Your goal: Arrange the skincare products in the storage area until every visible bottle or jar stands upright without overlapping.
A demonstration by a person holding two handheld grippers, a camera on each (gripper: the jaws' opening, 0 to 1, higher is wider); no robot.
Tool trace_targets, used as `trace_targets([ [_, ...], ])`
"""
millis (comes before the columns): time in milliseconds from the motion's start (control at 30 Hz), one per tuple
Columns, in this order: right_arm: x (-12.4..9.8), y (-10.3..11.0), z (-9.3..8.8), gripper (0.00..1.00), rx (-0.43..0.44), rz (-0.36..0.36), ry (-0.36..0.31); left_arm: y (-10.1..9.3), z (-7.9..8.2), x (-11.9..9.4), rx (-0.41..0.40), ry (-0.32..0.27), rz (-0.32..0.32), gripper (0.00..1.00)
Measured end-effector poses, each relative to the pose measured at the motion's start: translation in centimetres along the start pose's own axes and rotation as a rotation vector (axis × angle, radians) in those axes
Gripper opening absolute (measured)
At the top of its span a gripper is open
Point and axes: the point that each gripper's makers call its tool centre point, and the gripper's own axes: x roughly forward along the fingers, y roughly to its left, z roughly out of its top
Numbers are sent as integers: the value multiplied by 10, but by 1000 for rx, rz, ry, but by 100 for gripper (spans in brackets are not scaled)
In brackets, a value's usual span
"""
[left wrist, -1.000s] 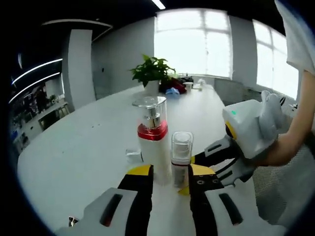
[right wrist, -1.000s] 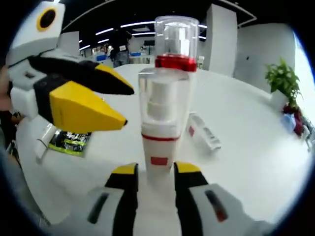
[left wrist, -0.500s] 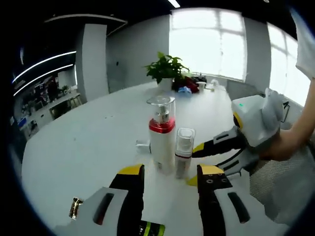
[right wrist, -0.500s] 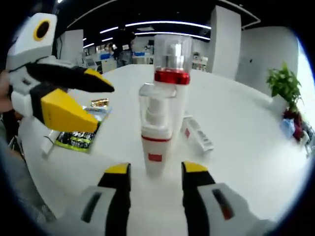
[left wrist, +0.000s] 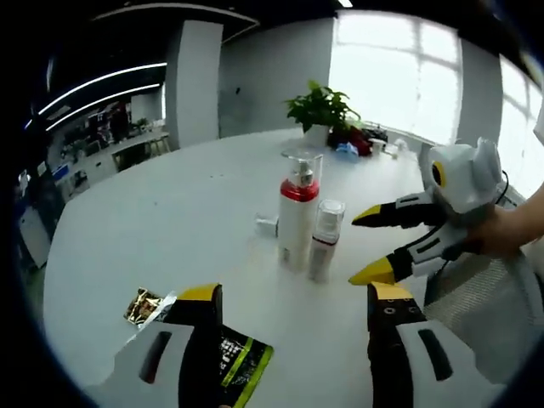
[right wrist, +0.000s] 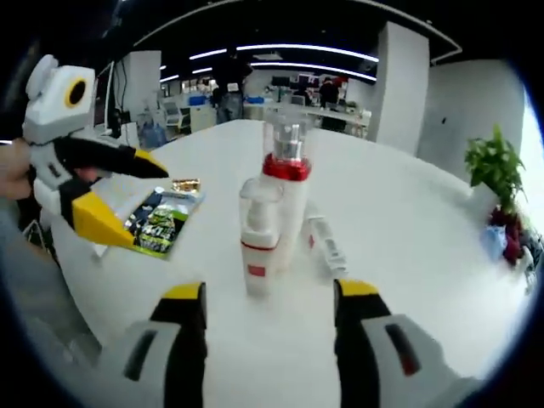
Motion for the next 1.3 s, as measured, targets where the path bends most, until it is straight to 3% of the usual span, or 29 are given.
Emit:
trace_targets([
  [167,-15,-2,3,65,10,26,-17,-1,-5,-12,-38,-5,25,73],
  [600,-46,-7,6,72,39,86,-49,-13,-38,-39,-118,69,58,81],
  [767,-58,-8,10,77,55,104,-72,-16,-42,-48,-127,57,85,92],
  [1300,-78,2,9,89,75,173,-106,-14,-54,-85,-201,30,167,97],
])
